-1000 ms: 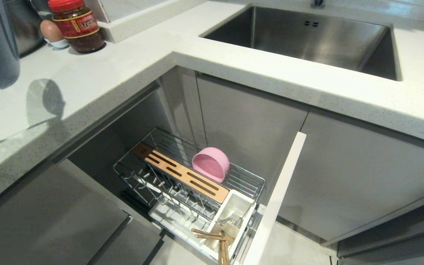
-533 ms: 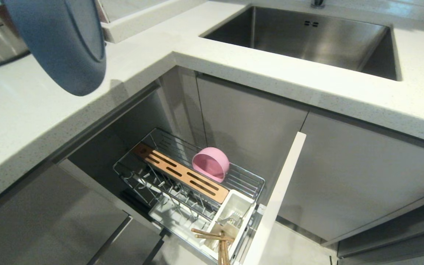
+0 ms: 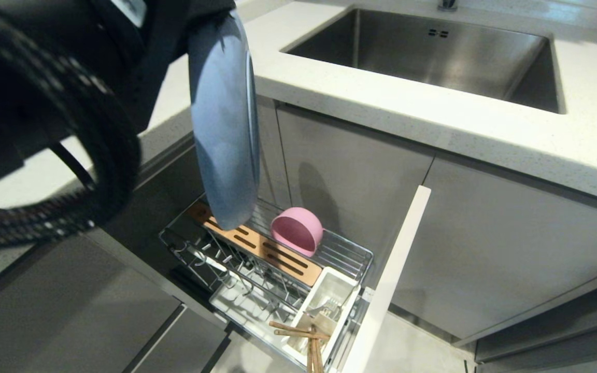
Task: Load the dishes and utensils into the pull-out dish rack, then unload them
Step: Pick up the plate and place it in the cupboard
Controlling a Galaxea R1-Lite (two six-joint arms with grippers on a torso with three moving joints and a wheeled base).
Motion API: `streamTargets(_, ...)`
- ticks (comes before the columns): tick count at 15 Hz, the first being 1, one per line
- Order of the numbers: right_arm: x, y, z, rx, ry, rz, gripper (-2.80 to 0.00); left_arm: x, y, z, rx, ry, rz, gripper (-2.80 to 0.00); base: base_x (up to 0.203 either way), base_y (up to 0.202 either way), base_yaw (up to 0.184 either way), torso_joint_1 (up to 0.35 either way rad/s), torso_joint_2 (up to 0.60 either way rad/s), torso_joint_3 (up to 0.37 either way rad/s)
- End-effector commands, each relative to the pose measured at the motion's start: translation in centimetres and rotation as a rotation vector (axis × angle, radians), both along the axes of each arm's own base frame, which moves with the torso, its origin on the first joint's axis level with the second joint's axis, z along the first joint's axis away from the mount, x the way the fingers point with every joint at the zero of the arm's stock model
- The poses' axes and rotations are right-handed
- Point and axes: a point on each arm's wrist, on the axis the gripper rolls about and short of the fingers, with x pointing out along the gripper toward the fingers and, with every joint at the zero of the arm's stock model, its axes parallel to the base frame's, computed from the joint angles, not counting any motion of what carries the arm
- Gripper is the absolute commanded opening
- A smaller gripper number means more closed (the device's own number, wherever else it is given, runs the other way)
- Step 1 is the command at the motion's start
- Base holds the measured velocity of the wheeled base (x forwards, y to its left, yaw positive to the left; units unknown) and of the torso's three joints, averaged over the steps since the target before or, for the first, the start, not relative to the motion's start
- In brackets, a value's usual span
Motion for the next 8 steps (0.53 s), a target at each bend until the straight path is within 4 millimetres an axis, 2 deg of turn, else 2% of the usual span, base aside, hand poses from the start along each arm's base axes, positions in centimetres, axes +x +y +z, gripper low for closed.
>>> streamTargets(1, 0.0, 0.0, 0.0, 0.0, -0.005, 0.0, -2.8, 0.5, -1.3, -3.0, 0.05, 0.064, -0.001, -2.8, 0.0, 0.0, 0.0, 0.0, 0.0, 0.0)
streamTargets(3, 0.0, 0.0, 0.0, 0.0, -0.004, 0.0, -2.8, 0.7, -1.6, -4.7, 0.013, 0.136, 0.019, -2.8, 0.0, 0.0, 0.0, 0.0, 0.0, 0.0)
streamTargets(6, 0.0, 0.0, 0.0, 0.0, -0.004, 0.0, -2.8, 0.7, -1.5, -5.7, -0.048, 0.159, 0.056, -2.8, 0.0, 0.0, 0.0, 0.0, 0.0, 0.0)
streamTargets(8, 0.0, 0.0, 0.0, 0.0, -0.005, 0.0, -2.8, 1.0, -1.9, -7.1, -0.093, 0.179, 0.127, -2.8, 0.0, 0.0, 0.0, 0.0, 0.0, 0.0)
